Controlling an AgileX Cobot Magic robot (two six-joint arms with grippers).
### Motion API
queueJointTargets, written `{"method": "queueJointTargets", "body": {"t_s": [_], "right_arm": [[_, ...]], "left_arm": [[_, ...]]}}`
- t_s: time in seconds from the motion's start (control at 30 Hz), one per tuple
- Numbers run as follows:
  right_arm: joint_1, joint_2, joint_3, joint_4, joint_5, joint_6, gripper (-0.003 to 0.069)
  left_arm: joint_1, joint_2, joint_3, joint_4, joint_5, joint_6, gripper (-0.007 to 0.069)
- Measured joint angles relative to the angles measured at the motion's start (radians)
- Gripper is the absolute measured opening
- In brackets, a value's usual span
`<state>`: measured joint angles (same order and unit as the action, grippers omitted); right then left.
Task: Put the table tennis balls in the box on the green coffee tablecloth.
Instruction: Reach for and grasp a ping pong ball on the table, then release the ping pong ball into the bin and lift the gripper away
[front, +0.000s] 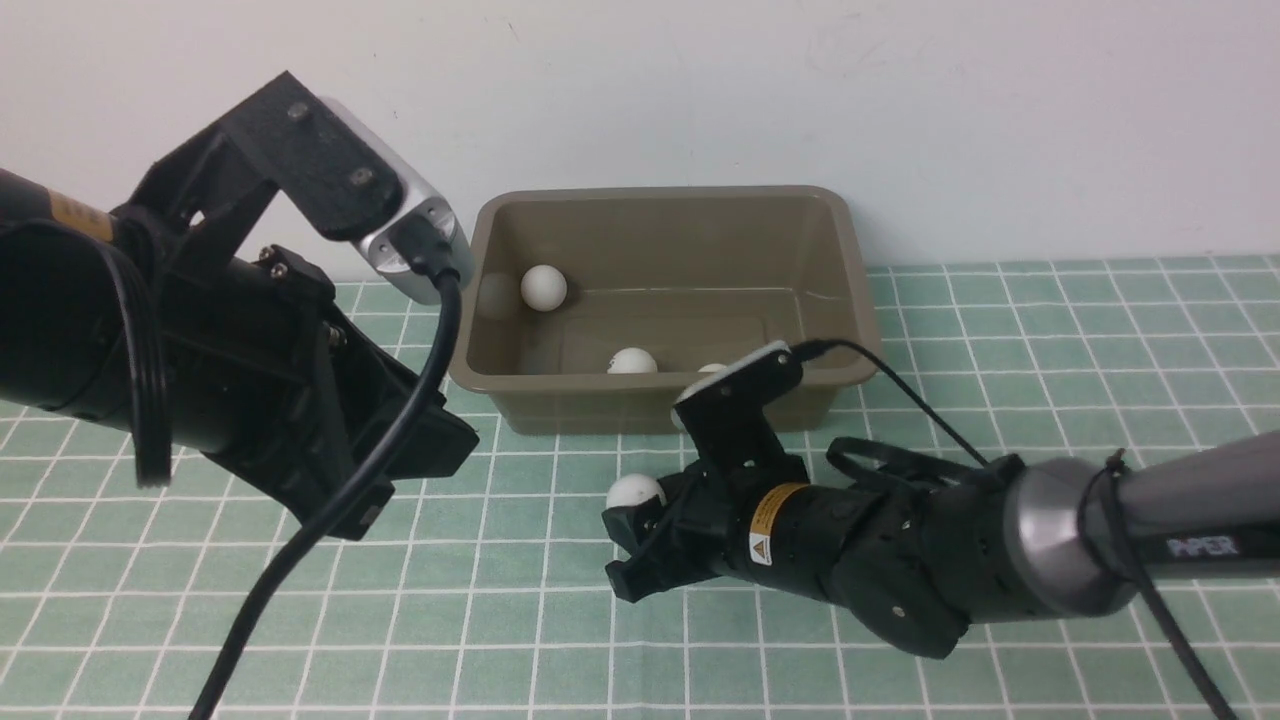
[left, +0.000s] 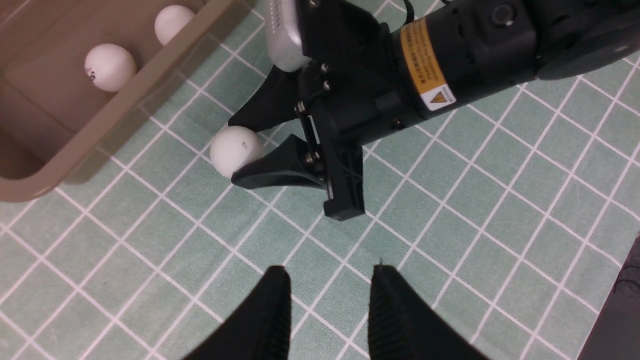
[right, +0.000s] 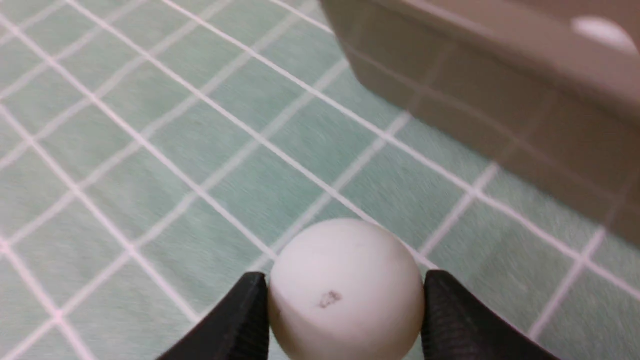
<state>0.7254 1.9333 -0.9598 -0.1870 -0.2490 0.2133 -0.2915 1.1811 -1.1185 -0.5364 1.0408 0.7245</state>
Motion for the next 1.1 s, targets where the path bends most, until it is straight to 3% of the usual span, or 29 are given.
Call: {"method": "queueJointTargets", "body": {"t_s": [0.37,0.77,1.1], "right_arm": [[0.036,-0.195,0.000,-0.056,0.012,0.000,0.0357],[-0.290,-0.208,-0.093,-0.048,-0.011,0.011,0.0357],[-0.319,-0.161,-0.131,-0.095,-0.033,0.026,0.0357]], "left_arm": [[0.000,0.000,0.000,0.000,-0.001,0.000,0.0206],[0.000,0.000,0.000,0.000,-0.001,0.000,0.0206],[0.000,0.000,0.000,-0.001,-0.001,0.000,0.0206]]}}
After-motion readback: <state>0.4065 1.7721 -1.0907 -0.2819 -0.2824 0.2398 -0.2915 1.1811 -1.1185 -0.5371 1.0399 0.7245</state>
